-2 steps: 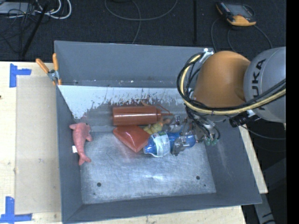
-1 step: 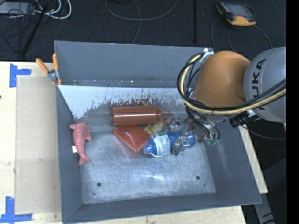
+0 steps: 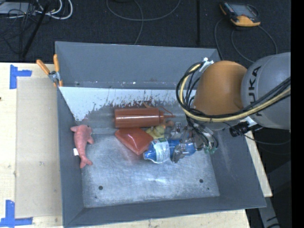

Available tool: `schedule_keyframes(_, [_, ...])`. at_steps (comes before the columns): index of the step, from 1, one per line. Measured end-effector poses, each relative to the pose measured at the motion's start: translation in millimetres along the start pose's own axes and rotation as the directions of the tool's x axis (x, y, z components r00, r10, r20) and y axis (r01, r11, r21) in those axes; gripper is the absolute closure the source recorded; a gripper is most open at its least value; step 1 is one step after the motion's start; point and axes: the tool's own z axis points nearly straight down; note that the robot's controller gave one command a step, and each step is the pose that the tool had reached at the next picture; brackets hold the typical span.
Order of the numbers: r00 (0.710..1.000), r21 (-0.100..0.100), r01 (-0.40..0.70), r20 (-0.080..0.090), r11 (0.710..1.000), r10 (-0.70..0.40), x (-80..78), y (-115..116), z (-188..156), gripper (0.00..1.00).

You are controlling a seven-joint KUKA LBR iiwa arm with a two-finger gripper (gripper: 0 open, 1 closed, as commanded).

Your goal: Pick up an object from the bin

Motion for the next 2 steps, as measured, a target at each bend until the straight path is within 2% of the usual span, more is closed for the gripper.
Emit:
schedule_keyframes(1, [1.000, 0.000, -0.022, -0.013, 1.000, 0.022, 22.0, -13.3, -30.5, 1.00])
schedule_keyframes(2, [1.000, 0.000, -0.002, -0.004, 1.000, 0.002, 0.5, -30.3, -86.8, 1.00])
